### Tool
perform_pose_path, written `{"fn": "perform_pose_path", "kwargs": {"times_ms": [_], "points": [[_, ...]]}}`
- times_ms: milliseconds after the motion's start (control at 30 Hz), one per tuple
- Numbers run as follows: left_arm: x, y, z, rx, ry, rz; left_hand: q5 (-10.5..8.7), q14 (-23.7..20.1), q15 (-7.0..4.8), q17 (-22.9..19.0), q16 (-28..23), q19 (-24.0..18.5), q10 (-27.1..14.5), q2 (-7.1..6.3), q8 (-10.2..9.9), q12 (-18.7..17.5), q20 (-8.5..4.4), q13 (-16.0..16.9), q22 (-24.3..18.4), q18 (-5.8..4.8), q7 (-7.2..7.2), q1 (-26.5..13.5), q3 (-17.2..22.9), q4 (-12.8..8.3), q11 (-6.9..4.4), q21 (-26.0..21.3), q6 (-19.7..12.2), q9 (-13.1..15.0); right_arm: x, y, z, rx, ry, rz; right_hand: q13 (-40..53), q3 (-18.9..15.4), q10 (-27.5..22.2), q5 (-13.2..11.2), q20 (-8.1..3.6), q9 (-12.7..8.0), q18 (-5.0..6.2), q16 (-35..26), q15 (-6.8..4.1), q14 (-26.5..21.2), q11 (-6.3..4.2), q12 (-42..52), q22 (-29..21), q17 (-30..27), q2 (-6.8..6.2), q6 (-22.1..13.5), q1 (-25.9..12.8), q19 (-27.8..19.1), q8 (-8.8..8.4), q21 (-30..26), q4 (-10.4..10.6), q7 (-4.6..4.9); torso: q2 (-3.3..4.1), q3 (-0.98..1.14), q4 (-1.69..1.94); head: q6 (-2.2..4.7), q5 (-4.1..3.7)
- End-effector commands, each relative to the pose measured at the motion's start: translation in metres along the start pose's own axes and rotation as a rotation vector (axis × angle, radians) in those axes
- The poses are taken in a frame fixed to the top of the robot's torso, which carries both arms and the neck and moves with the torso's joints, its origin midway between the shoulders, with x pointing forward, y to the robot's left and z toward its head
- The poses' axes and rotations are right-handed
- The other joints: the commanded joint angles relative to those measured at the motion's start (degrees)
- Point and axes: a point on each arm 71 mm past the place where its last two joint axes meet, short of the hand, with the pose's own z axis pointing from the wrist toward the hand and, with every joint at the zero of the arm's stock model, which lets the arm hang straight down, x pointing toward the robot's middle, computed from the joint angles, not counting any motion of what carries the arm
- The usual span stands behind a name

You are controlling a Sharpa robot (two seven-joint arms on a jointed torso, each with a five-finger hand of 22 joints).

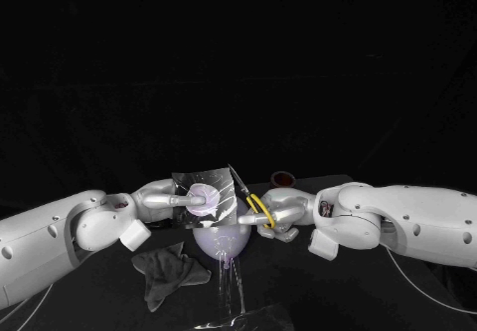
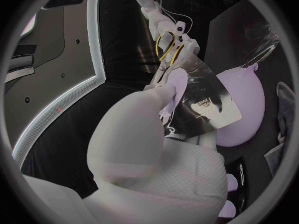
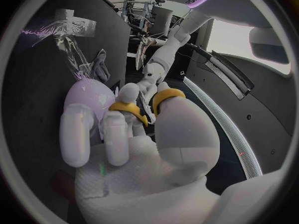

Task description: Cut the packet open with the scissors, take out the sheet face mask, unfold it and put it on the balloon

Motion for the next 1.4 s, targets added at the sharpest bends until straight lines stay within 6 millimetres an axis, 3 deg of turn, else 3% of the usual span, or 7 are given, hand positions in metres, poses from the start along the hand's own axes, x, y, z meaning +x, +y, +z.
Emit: {"fn": "perform_pose_path", "kwargs": {"times_ms": [33, 733, 1000, 1200, 1400], "points": [[0.0017, -0.0014, 0.0002, 0.007, 0.019, -0.001, 0.34, 0.1, -0.35, 0.0, -0.2, 0.3, 0.5, 0.54, 0.3, 0.2, -0.25, 0.0, -0.1, 0.7, 0.06, 0.1, 0.0, -0.5, 0.03, 0.4, 0.2, 6.8, 0.0008, 0.0022, -0.0002, -0.025, 0.009, -0.001, 27.4, -0.4, 14.1, 0.0, -0.1, 0.1, -0.12, 0.2, -0.39, 6.0, 0.65, 50.7, 11.3, 15.0, 0.11, -6.3, 0.7, 1.0, -0.05, 0.0, 0.0, 2.88, 0.02, -0.05, 0.0, 0.07, -0.06], [0.0018, -0.0012, -0.0003, 0.005, 0.022, -0.001, 0.34, 0.2, -0.36, 0.1, -0.2, 0.3, 0.6, 0.54, 0.3, 0.2, -0.26, 0.0, -0.1, 0.7, 0.05, 0.0, 0.0, -0.6, 0.02, 0.4, 0.3, 6.9, 0.0063, 0.0051, 0.0039, -0.03, 0.037, -0.017, 27.4, -1.8, 14.1, 0.0, -0.27, 0.0, -0.08, 0.2, -0.6, 6.0, 0.39, 50.7, 11.3, 15.0, 0.25, -7.2, 2.0, 0.9, -0.35, -0.2, 0.3, 2.66, 0.02, -0.05, 0.01, -0.09, 0.18], [0.001, -0.0011, -0.0012, 0.006, 0.02, -0.002, 0.34, 0.2, -0.37, 0.1, -0.2, 0.3, 0.6, 0.54, 0.3, 0.2, -0.27, 0.0, -0.1, 0.7, 0.05, 0.0, 0.0, -0.6, 0.01, 0.4, 0.3, 6.9, 0.004, 0.0044, 0.0022, -0.032, 0.017, -0.023, 27.4, -4.9, 14.1, 0.0, -1.01, -1.0, 0.08, 0.2, -1.53, 6.0, -0.72, 50.7, 11.1, 15.0, 0.24, -12.8, 3.5, 0.6, -2.83, -0.9, 1.1, 2.65, 0.01, -0.01, 0.02, -0.01, 0.16], [0.0003, -0.0009, -0.0019, 0.006, 0.019, -0.002, 0.34, 0.2, -0.37, 0.1, -0.2, 0.3, 0.6, 0.55, 0.2, 0.2, -0.27, 0.0, -0.1, 0.69, 0.04, 0.0, 0.0, -0.6, 0.01, 0.4, 0.3, 7.0, 0.0033, 0.0039, 0.0016, -0.028, 0.011, -0.028, 27.4, -9.2, 14.1, 0.0, -1.44, -2.6, 0.16, 0.2, -1.81, 6.0, -0.94, 50.7, 10.9, 15.0, 0.63, -19.6, 5.4, 0.3, -3.01, -1.4, 2.7, 2.62, 0.01, -0.03, 0.01, 0.0, 0.12], [-0.0002, -0.0008, -0.0023, 0.005, 0.018, -0.003, 0.34, 0.2, -0.37, 0.1, -0.2, 0.3, 0.6, 0.55, 0.2, 0.2, -0.27, 0.0, -0.1, 0.69, 0.04, 0.0, 0.0, -0.6, 0.01, 0.4, 0.3, 7.0, 0.0023, 0.0032, 0.0013, -0.023, 0.006, -0.029, 27.4, -12.4, 14.1, 0.0, -1.46, -3.1, 0.5, 0.2, -1.83, 6.0, -0.94, 50.7, 10.3, 15.0, 1.01, -22.1, 7.4, -0.5, -1.95, -3.1, 4.6, 2.67, 0.02, -0.07, 0.03, -0.03, 0.12]]}}
